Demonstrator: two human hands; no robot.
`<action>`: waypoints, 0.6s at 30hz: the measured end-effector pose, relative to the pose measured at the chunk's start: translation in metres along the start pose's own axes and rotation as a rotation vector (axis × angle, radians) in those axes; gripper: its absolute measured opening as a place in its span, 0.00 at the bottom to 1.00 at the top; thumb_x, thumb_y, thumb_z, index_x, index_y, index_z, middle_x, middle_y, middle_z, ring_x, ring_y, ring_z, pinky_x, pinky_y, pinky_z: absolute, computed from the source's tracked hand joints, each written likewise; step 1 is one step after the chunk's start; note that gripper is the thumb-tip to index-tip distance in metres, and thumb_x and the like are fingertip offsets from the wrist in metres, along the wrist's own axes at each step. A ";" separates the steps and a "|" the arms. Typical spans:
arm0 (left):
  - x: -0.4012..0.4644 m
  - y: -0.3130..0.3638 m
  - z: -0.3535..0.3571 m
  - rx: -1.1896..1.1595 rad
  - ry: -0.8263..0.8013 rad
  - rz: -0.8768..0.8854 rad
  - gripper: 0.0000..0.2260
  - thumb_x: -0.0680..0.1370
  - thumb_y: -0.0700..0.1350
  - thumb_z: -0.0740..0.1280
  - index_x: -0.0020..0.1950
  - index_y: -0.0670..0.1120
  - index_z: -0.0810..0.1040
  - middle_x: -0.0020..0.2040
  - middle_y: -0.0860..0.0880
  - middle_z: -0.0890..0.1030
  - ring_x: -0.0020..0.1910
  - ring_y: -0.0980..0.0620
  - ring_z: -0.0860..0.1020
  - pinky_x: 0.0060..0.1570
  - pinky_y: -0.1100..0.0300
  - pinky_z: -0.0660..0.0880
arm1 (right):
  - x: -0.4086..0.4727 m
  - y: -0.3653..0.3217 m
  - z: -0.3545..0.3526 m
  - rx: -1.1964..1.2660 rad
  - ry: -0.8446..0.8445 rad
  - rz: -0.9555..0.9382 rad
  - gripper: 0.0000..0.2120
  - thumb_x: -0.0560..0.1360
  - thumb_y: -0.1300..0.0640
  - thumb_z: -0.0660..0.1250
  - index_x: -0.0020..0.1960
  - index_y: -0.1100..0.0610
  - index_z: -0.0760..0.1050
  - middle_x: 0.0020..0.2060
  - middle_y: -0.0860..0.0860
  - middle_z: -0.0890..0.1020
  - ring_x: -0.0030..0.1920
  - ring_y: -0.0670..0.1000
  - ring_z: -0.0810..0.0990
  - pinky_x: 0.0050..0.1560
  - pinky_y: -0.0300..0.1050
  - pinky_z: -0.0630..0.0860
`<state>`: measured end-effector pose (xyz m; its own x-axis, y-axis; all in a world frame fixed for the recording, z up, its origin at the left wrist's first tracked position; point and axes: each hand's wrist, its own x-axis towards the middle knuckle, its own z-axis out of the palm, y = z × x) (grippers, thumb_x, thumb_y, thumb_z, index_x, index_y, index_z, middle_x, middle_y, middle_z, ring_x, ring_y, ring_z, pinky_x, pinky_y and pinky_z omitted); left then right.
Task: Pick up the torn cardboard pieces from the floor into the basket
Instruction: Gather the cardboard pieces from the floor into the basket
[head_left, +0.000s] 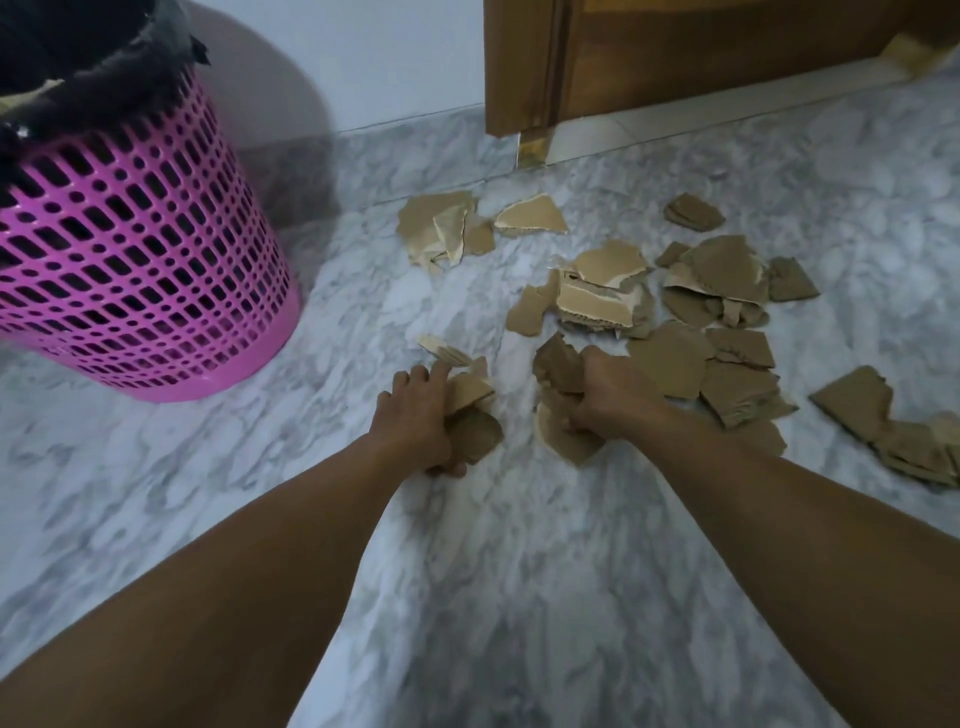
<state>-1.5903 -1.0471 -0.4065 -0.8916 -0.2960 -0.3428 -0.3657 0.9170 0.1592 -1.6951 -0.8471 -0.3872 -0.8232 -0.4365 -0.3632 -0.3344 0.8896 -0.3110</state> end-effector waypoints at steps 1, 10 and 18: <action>0.005 0.000 -0.001 0.039 0.009 0.005 0.58 0.53 0.58 0.81 0.75 0.49 0.52 0.69 0.44 0.61 0.67 0.42 0.61 0.64 0.47 0.65 | 0.006 0.001 -0.002 -0.040 0.001 0.004 0.29 0.68 0.47 0.77 0.60 0.61 0.69 0.51 0.57 0.77 0.51 0.60 0.78 0.47 0.51 0.76; 0.051 0.004 -0.017 0.271 -0.151 0.121 0.67 0.54 0.59 0.82 0.77 0.54 0.37 0.75 0.43 0.28 0.75 0.35 0.34 0.73 0.35 0.45 | 0.032 0.003 -0.003 -0.167 -0.084 0.066 0.36 0.66 0.43 0.77 0.65 0.60 0.67 0.65 0.63 0.68 0.64 0.64 0.70 0.55 0.54 0.72; 0.061 0.017 -0.024 0.257 -0.148 0.219 0.47 0.57 0.52 0.81 0.70 0.57 0.58 0.66 0.47 0.60 0.64 0.41 0.61 0.55 0.45 0.69 | 0.037 0.009 -0.001 -0.026 -0.108 0.055 0.37 0.68 0.51 0.77 0.68 0.63 0.62 0.56 0.58 0.72 0.54 0.59 0.75 0.45 0.50 0.73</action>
<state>-1.6573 -1.0561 -0.4030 -0.8862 -0.0608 -0.4593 -0.0749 0.9971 0.0126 -1.7291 -0.8554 -0.4024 -0.7866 -0.3980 -0.4721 -0.3035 0.9150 -0.2658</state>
